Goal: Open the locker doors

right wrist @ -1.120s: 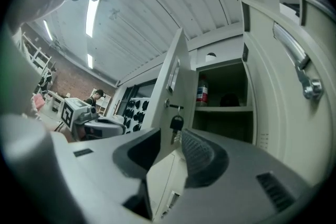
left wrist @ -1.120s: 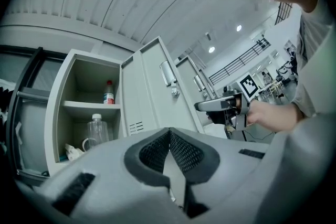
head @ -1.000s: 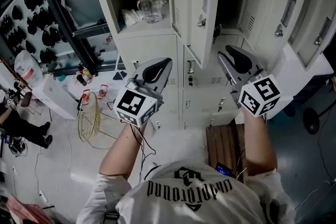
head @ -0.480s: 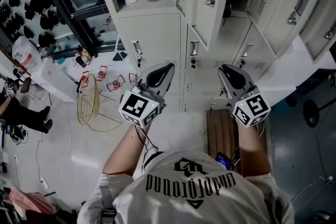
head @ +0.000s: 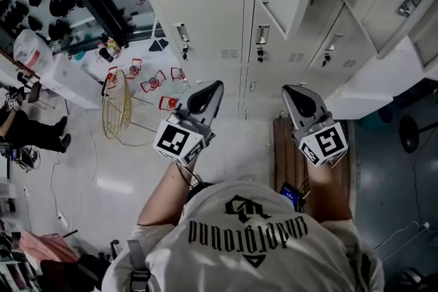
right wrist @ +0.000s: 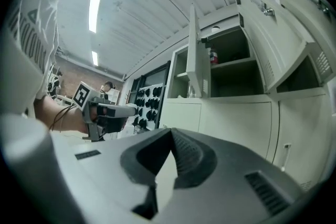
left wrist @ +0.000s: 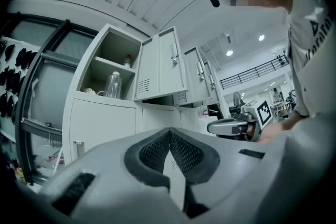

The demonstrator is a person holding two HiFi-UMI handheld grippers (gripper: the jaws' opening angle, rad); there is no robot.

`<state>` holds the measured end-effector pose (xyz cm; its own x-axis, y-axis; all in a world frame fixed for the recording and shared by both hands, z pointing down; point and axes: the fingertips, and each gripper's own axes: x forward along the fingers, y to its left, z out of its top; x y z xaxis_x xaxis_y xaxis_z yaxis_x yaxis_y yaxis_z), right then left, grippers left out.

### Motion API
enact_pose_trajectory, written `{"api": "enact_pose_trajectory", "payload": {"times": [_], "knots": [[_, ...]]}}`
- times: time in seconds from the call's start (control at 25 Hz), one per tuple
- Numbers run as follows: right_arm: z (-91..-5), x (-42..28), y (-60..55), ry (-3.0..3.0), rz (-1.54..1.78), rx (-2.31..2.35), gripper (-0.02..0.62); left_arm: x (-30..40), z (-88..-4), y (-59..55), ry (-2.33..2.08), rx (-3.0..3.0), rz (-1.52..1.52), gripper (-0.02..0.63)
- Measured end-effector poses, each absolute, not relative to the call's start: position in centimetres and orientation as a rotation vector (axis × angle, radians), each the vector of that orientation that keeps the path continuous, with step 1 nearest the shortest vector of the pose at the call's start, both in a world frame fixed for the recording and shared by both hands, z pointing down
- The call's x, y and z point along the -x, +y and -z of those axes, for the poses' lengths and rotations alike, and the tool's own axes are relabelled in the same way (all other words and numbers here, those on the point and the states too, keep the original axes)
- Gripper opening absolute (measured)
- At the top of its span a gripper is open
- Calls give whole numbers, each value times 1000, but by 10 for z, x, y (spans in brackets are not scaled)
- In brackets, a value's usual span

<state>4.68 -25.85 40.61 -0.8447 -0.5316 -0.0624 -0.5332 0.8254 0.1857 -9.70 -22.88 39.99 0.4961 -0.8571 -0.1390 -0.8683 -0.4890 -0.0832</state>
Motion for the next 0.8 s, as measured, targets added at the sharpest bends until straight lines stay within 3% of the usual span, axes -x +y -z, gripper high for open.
{"api": "enact_pose_trajectory", "payload": {"times": [0.36, 0.8], "knots": [[-402, -20, -199, 2963, -352, 927, 6, 130, -403, -174, 1454, 2627, -117, 6], [-420, 56, -76, 2948, -319, 1074, 5, 218, -414, -51, 1357, 2638, -7, 6]]}}
